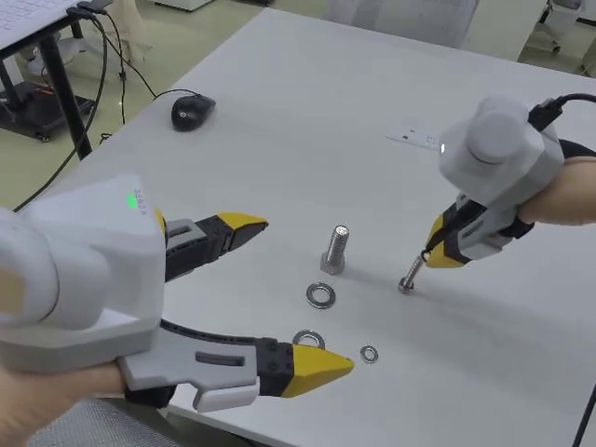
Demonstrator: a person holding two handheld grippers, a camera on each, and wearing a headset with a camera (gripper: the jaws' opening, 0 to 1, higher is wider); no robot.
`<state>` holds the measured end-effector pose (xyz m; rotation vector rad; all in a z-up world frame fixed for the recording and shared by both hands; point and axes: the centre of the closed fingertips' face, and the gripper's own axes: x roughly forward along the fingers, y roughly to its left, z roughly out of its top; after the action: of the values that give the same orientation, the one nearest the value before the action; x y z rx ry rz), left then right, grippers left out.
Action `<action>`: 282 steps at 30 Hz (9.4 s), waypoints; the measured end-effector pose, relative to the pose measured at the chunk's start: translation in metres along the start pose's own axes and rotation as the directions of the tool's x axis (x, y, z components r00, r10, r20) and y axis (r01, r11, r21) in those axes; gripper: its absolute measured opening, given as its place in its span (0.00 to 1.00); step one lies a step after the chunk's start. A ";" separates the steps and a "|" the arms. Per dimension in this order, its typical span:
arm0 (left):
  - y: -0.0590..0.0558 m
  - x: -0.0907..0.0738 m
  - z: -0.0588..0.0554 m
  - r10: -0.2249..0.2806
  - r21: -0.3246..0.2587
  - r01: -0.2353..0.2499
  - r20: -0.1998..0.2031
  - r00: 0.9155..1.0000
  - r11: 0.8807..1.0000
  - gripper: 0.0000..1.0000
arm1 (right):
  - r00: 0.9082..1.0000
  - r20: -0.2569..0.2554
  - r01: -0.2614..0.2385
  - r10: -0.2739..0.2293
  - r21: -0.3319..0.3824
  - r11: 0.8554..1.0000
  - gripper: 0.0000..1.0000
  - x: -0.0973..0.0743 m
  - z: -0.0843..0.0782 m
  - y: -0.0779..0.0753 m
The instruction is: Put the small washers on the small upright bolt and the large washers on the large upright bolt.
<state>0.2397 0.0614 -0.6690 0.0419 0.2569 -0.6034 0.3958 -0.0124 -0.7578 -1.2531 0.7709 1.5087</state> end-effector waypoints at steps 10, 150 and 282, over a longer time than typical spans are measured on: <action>0.001 -0.001 -0.003 0.002 -0.006 -0.002 -0.004 1.000 1.000 0.86 | 1.000 -0.023 -0.013 0.013 -0.028 1.000 0.12 0.011 -0.002 -0.001; -0.008 -0.008 0.004 0.006 0.018 -0.006 0.007 1.000 1.000 0.85 | 0.999 0.018 -0.035 0.035 -0.009 0.999 0.12 0.026 -0.012 0.053; 0.021 -0.016 -0.006 0.031 0.082 -0.028 -0.037 0.999 0.996 0.86 | 0.980 0.091 -0.160 0.176 -0.158 0.974 0.32 0.083 0.094 0.108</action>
<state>0.2379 0.0884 -0.6718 0.1359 0.2685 -0.5841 0.2650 0.0632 -0.8253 -1.2321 0.7202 1.7839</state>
